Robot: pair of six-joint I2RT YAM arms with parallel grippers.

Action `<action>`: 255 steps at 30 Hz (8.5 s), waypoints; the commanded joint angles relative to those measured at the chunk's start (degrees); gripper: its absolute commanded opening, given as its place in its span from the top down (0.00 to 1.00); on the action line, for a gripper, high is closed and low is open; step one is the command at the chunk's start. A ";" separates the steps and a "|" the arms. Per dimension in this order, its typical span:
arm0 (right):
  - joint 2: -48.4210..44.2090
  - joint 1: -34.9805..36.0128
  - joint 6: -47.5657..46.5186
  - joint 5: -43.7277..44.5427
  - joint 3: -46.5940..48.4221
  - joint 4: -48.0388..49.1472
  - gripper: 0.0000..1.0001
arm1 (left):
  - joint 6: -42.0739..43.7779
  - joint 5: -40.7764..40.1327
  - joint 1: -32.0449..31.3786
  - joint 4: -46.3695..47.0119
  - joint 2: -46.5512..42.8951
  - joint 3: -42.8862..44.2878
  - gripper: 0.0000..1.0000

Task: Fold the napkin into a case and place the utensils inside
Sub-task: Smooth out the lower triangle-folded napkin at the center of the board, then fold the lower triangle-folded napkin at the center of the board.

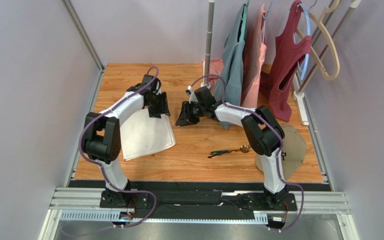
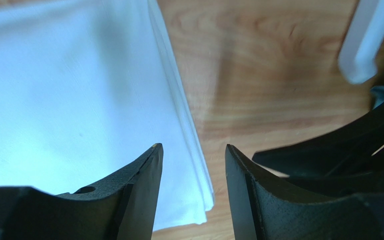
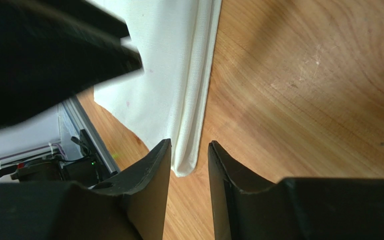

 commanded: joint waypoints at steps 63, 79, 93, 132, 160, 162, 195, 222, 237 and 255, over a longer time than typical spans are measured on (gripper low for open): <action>5.32 4.14 5.44 -6.03 -5.78 9.03 1.00 | -3.54 -7.63 -15.89 -3.14 -4.32 -12.92 0.84; 5.24 4.14 4.92 -5.68 -5.78 8.77 1.00 | -4.24 -7.11 -16.94 -2.44 -4.76 -12.74 1.00; 3.75 4.05 5.36 -5.33 -6.30 7.72 1.00 | -5.03 -4.38 -16.95 -1.56 0.15 -11.77 1.00; 6.21 6.87 -13.44 10.75 10.58 -19.62 0.73 | -3.10 25.23 31.66 1.42 -35.45 -28.30 0.27; -2.41 4.59 -13.63 13.14 7.24 -20.15 0.70 | -2.75 24.81 31.66 7.32 -4.86 -17.49 0.95; -2.50 3.96 -13.28 13.83 4.16 -18.57 0.71 | -2.66 24.01 31.66 7.49 -1.97 -16.44 0.97; -14.01 6.50 -16.61 23.85 0.87 -22.78 0.62 | 3.58 19.00 31.48 -1.91 -11.79 -10.27 0.55; 18.94 27.25 -24.27 34.49 45.81 -39.83 0.13 | -7.23 3.00 34.03 -7.45 -41.06 -14.58 0.59; 26.23 29.62 -20.22 37.21 50.12 -42.46 0.40 | -7.23 5.81 35.26 -6.83 -41.33 -15.81 0.59; 29.85 30.94 -17.14 42.31 48.89 -47.75 0.81 | -6.88 7.39 35.96 -6.39 -40.45 -16.43 0.59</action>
